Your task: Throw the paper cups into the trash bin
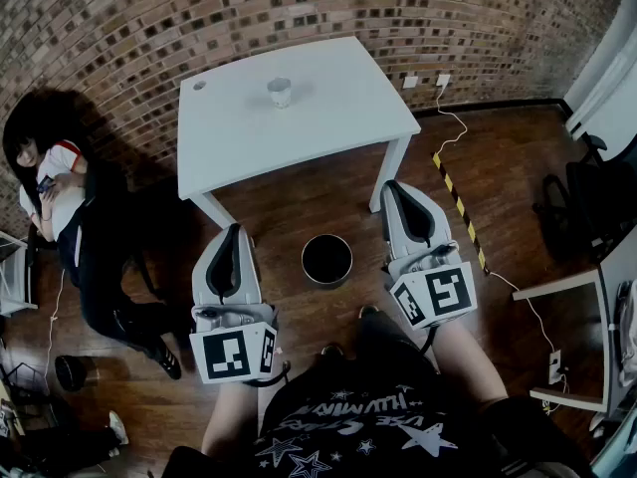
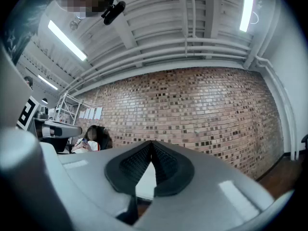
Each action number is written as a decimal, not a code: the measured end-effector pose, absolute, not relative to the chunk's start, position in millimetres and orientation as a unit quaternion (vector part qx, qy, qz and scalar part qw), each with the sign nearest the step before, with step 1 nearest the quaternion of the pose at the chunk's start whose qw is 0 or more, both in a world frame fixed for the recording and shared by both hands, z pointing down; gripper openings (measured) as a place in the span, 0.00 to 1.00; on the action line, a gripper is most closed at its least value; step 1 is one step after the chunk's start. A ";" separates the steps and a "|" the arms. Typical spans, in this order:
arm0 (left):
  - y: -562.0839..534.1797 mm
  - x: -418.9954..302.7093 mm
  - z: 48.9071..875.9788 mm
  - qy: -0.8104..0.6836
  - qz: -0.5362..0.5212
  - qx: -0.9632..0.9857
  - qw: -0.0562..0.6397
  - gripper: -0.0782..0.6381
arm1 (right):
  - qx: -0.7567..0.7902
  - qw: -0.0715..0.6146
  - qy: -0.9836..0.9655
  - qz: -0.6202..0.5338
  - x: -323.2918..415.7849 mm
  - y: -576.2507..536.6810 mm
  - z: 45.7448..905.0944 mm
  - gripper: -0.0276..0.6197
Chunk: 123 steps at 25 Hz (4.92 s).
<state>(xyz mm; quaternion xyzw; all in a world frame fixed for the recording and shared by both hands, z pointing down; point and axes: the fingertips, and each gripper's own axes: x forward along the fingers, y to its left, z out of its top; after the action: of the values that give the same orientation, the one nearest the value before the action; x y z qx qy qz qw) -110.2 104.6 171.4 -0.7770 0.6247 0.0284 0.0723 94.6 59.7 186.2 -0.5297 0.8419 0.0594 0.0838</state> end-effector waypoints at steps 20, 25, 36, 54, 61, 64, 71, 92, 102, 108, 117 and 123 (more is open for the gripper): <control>-110.5 -87.9 187.2 0.685 0.002 -0.723 0.096 0.12 | -0.443 0.172 0.876 0.077 119.1 -183.1 170.4 0.05; -164.1 -83.0 196.1 0.704 -0.009 -0.706 0.073 0.12 | -0.421 0.152 0.892 0.059 105.9 -231.8 185.6 0.05; -211.8 -90.4 214.4 0.691 -0.030 -0.721 0.055 0.12 | -0.426 0.138 0.894 0.027 66.8 -267.8 213.7 0.05; -284.7 -157.3 254.7 0.644 -0.030 -0.765 0.019 0.12 | -0.488 0.046 0.871 -0.032 -19.4 -314.8 293.8 0.22; -300.7 -168.8 268.3 0.637 -0.028 -0.771 0.002 0.12 | -0.469 -0.025 0.881 -0.054 -46.9 -327.6 336.6 0.56; -309.2 -173.2 273.5 0.632 -0.030 -0.774 -0.001 0.12 | -0.461 -0.050 0.883 -0.067 -60.1 -334.7 358.1 0.64; -326.4 -188.1 290.8 0.631 -0.038 -0.775 -0.013 0.12 | -0.460 -0.101 0.877 -0.093 -85.4 -366.3 405.6 0.71; -355.3 -217.4 321.1 0.647 -0.054 -0.759 -0.038 0.12 | -0.448 -0.159 0.877 -0.075 -121.1 -417.6 456.2 0.73; -349.9 -235.6 327.7 0.662 -0.063 -0.745 -0.043 0.12 | -0.452 -0.147 0.878 -0.060 -126.5 -424.0 458.4 0.73; -344.6 -240.3 330.9 0.668 -0.066 -0.739 -0.050 0.12 | -0.456 -0.148 0.876 -0.047 -129.1 -430.6 459.0 0.71; -342.9 -245.4 330.4 0.671 -0.066 -0.737 -0.049 0.12 | -0.463 -0.142 0.874 -0.045 -126.3 -435.1 456.0 0.62; -337.6 -242.5 329.4 0.669 -0.060 -0.740 -0.041 0.12 | -0.460 -0.129 0.877 -0.054 -123.4 -431.2 443.2 0.61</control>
<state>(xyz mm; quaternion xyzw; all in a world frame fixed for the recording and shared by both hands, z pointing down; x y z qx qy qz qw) -242.5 -337.6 329.4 -0.7396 0.6691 -0.0598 -0.0412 -123.4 -431.2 443.2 -0.4600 0.8769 -0.0536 -0.1290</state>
